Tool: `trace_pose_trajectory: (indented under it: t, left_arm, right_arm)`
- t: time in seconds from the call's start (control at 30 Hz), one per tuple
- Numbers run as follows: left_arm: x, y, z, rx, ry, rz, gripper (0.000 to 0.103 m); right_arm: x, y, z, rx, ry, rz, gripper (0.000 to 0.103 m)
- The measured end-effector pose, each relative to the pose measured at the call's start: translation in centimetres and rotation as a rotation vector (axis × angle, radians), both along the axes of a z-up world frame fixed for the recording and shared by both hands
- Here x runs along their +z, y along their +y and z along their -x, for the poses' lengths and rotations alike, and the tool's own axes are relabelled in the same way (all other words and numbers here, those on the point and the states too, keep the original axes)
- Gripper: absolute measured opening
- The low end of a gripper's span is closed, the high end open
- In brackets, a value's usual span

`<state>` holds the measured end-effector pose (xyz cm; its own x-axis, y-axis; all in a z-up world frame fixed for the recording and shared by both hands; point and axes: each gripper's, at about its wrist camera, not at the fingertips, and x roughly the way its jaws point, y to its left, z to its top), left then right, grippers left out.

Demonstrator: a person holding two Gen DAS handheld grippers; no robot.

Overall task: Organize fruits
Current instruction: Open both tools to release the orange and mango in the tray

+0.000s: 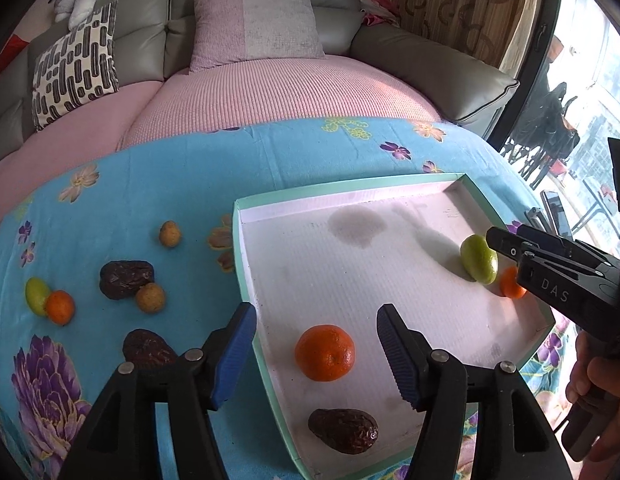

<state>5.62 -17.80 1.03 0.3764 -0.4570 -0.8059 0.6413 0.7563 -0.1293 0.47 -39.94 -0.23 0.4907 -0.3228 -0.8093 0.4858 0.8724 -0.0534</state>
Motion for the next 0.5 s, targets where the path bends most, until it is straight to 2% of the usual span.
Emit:
trace_pose_trajectory:
  t: [0.13, 0.37, 0.4, 0.43, 0.5]
  left_arm:
    - [0.2, 1.0, -0.9, 0.049, -0.002, 0.002, 0.071]
    - [-0.5, 2.5, -2.3, 0.13, 0.025, -0.004, 0.074]
    - [-0.7, 2.6, -2.4, 0.142, 0.024, -0.006, 0.081]
    - [-0.8, 2.8, -2.5, 0.157, 0.02, -0.009, 0.092]
    - [-1.0, 3.1, -2.8, 0.19, 0.007, -0.022, 0.103]
  right_arm:
    - [1.1, 0.2, 0.3, 0.001, -0.031, 0.004, 0.047]
    - [1.2, 0.3, 0.4, -0.001, -0.021, 0.009, 0.047]
    - [1.2, 0.3, 0.4, -0.001, -0.018, 0.008, 0.047]
    - [1.1, 0.4, 0.4, -0.001, -0.017, 0.008, 0.047]
    - [1.2, 0.4, 0.5, 0.0, -0.016, 0.007, 0.047]
